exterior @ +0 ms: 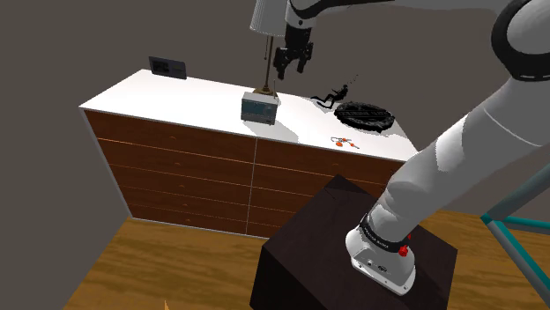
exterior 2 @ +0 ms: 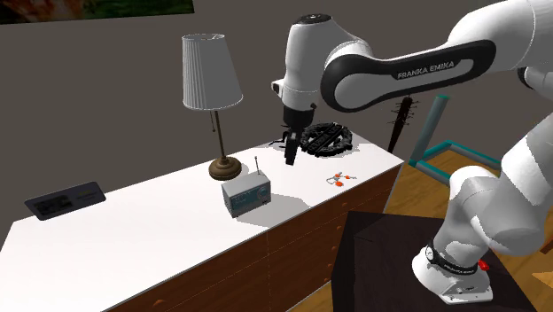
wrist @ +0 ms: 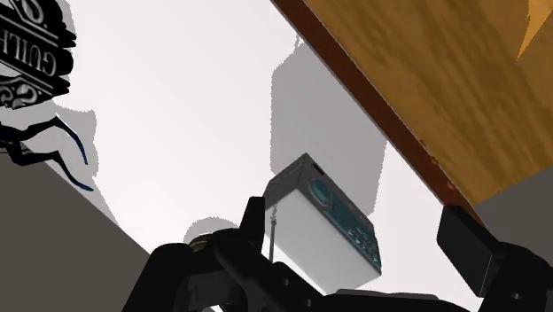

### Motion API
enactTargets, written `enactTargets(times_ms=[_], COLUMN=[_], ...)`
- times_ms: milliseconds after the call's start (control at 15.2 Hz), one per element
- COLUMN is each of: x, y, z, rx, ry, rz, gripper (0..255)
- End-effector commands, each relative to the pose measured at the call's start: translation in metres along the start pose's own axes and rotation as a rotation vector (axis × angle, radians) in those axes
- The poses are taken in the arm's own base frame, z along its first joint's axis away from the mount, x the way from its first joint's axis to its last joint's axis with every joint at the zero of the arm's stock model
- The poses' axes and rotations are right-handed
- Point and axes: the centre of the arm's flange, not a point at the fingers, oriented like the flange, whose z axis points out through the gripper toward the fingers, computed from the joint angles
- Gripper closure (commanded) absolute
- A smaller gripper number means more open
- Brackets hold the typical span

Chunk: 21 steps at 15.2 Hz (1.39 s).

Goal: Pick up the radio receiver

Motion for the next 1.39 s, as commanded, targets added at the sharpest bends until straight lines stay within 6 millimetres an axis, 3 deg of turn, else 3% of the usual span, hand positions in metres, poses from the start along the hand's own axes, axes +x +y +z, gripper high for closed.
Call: enactTargets(times_ms=[0, 660, 1188, 1320], x=[0.024, 0.128, 0.127, 0.127], y=[0.005, 0.05, 0.047, 0.047], z=[0.016, 0.083, 0.124, 0.124], rx=[-0.004, -0.021, -0.021, -0.021], ry=[-0.002, -0.012, -0.012, -0.012], rz=[0.031, 0.178, 0.182, 0.182], gripper=[0, 0, 0, 0])
